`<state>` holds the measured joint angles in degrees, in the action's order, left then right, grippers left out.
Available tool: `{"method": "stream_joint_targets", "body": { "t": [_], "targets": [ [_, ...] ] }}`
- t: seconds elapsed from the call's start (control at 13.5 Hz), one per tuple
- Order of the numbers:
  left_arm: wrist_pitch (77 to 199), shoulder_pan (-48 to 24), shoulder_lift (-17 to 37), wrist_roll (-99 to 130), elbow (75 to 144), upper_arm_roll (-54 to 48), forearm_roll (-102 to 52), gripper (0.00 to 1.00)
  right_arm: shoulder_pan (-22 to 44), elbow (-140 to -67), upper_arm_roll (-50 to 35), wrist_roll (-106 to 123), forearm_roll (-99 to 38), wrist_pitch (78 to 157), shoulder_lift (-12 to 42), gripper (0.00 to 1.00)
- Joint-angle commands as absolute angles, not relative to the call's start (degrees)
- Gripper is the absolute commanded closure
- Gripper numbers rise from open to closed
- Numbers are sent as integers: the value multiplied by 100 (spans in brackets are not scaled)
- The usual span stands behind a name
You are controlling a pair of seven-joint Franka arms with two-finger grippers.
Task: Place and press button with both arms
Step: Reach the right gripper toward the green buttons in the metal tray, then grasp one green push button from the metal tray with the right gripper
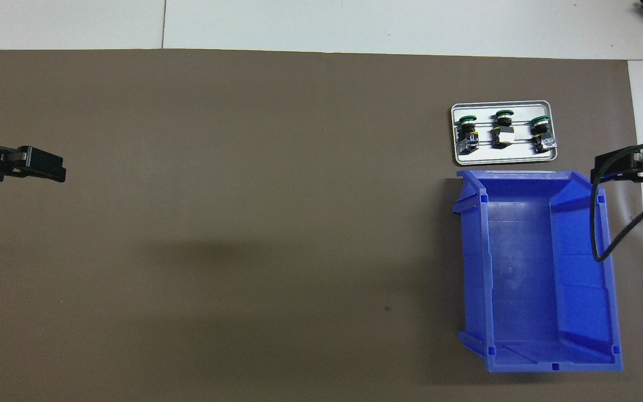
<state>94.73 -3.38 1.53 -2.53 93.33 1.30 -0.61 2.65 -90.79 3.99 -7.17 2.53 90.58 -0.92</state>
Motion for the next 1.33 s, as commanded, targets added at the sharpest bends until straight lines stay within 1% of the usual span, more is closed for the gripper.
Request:
{"method": "stream_joint_targets", "body": {
  "t": [0.0,0.3,0.44,0.59,0.74,0.89,1.04,1.26],
  "targets": [
    [9501,-281,35,-246,9466,88,53,0,211,-9193,316,-860,255,9140,-167,0],
    [9501,-281,35,-246,9466,97,53,0,202,-9211,325,-853,246,9167,-176,0],
    [9492,-281,35,-246,9466,88,44,0,159,-9220,325,-818,237,9482,-123,0],
    [9492,-281,35,-246,9466,88,44,0,141,-9220,325,-782,211,9920,87,0],
    [9492,-281,35,-246,9466,88,44,0,88,-8975,325,-738,202,10299,708,0],
    [9492,-281,35,-255,9466,97,44,0,44,-8475,325,-467,106,10817,1516,0],
    [9492,-281,35,-246,9466,88,44,0,18,-7965,325,-343,35,11274,2211,0],
    [9492,-281,35,-246,9466,88,44,0,26,-7559,290,-237,26,12135,3030,0]
  ]
}}
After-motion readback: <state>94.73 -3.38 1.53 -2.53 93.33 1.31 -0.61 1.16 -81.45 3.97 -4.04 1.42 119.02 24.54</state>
